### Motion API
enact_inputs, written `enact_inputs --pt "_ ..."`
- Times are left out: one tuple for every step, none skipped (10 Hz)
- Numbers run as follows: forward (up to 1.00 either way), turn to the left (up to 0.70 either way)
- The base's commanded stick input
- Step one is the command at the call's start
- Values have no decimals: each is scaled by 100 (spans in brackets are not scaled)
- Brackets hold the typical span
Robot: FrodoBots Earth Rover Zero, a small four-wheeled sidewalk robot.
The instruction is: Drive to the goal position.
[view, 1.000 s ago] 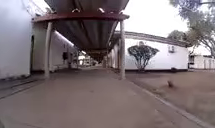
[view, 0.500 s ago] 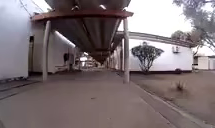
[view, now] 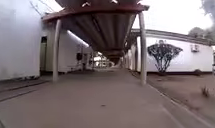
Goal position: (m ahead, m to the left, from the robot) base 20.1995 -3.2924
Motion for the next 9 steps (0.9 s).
enact_inputs --pt "70 0" --pt "70 0" --pt "70 19" --pt "70 31" --pt "70 13" --pt "70 4" --pt "70 0" --pt "70 0" --pt "70 0"
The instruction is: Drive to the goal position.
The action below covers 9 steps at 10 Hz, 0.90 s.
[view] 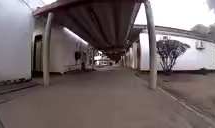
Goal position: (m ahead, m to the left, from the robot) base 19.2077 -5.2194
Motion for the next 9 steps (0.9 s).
enact_inputs --pt "70 0" --pt "70 0" --pt "70 0" --pt "70 0" --pt "70 0" --pt "70 0" --pt "70 0" --pt "70 0" --pt "70 0"
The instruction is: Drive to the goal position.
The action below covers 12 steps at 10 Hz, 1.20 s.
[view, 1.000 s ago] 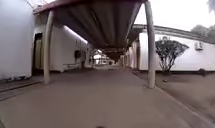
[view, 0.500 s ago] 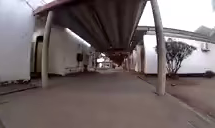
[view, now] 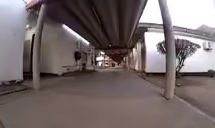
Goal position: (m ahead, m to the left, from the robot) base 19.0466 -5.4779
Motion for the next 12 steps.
enact_inputs --pt "70 0" --pt "70 0" --pt "70 0" --pt "70 0" --pt "70 0" --pt "70 0" --pt "70 0" --pt "70 0" --pt "70 0" --pt "70 0" --pt "70 0" --pt "70 0"
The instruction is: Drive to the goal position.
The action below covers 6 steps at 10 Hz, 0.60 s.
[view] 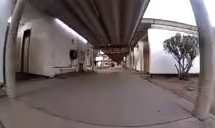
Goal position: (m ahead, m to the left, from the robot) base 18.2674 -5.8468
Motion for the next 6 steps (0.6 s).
enact_inputs --pt "70 0" --pt "70 0" --pt "70 0" --pt "70 0" --pt "70 0" --pt "70 0"
